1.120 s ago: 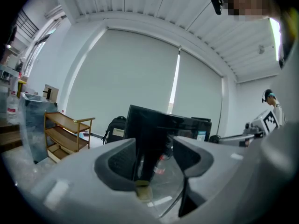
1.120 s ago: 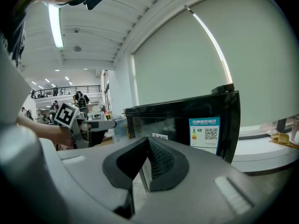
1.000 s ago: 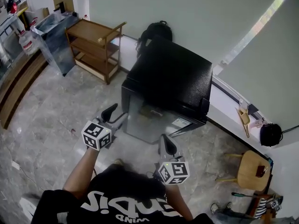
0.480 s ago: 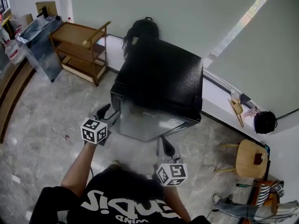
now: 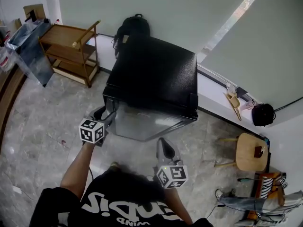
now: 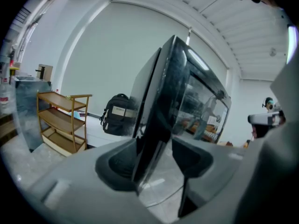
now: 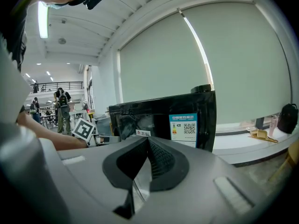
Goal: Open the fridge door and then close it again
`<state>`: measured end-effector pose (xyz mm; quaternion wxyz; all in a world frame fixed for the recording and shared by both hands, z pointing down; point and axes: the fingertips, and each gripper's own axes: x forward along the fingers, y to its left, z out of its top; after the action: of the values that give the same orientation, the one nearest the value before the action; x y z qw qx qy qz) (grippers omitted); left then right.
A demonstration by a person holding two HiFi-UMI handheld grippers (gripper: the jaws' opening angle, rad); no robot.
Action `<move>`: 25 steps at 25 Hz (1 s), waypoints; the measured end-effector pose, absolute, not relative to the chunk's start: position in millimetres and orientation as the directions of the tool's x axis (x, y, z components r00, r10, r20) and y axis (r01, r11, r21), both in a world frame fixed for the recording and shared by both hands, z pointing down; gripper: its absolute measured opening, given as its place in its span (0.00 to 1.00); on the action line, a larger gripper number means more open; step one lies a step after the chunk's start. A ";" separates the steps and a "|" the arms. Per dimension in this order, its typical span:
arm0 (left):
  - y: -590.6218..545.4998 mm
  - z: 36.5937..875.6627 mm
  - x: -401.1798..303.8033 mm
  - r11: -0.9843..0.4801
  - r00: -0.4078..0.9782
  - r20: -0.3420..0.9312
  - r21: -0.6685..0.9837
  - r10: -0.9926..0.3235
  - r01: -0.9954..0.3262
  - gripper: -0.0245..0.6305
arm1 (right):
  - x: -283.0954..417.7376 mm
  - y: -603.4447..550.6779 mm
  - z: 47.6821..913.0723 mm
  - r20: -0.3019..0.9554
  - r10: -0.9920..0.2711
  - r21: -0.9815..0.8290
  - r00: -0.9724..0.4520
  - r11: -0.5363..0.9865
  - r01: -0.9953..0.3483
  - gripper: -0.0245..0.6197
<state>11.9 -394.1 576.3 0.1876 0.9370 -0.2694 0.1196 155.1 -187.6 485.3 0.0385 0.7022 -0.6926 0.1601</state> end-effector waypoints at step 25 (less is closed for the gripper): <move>-392.9 575.3 9.4 -0.797 0.816 0.360 0.246 -0.453 -0.551 0.33 | 157.8 -159.4 492.5 0.331 -0.944 -0.155 -0.021 -0.033 -0.987 0.03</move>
<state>9.4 -392.9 575.3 0.1721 0.9371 -0.2679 0.1429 157.8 -159.4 492.5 0.0629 0.6969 -0.6927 0.1748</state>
